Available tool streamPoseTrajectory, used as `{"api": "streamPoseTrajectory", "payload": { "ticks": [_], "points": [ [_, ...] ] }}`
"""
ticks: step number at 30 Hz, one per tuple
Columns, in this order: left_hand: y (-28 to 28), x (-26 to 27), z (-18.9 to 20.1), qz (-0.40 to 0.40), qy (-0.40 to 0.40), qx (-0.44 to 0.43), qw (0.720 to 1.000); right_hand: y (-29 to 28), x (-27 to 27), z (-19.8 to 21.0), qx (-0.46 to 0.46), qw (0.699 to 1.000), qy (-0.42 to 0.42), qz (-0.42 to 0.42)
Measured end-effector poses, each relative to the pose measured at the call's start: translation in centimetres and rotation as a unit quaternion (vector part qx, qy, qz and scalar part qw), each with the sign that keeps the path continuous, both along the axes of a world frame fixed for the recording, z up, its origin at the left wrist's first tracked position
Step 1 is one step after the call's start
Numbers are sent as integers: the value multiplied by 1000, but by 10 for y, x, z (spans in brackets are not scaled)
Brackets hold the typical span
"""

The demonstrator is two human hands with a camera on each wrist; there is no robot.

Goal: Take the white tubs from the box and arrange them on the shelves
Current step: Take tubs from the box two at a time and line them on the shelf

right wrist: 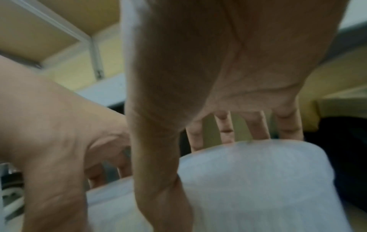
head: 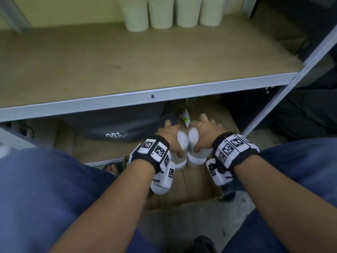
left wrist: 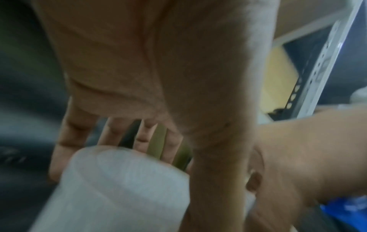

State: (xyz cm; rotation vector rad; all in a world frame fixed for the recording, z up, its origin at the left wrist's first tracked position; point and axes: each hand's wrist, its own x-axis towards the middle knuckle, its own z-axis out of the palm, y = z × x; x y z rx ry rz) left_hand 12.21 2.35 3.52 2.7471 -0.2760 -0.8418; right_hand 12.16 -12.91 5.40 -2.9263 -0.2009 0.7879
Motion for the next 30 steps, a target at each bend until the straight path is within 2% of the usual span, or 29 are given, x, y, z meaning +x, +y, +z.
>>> {"api": "streamPoseTrajectory", "payload": {
  "ticks": [4,8,13,17,22,30],
  "points": [
    [19,3,71,-33,-19,-21,999,5,-2,57,16,999,-42,24],
    [34,-2,127,-21,-48,-41,998,6,-6,113,58,995,-71,32],
    [51,-5,184,-5,-143,-71,987,9,-4,170,112,981,-151,43],
    [70,5,213,12,-221,-72,972,20,14,193,160,964,-207,45],
    [96,27,222,39,-303,-79,949,43,47,197,226,938,-257,50],
    [121,48,176,114,-343,-134,923,67,86,157,255,929,-259,64]
  ]
}}
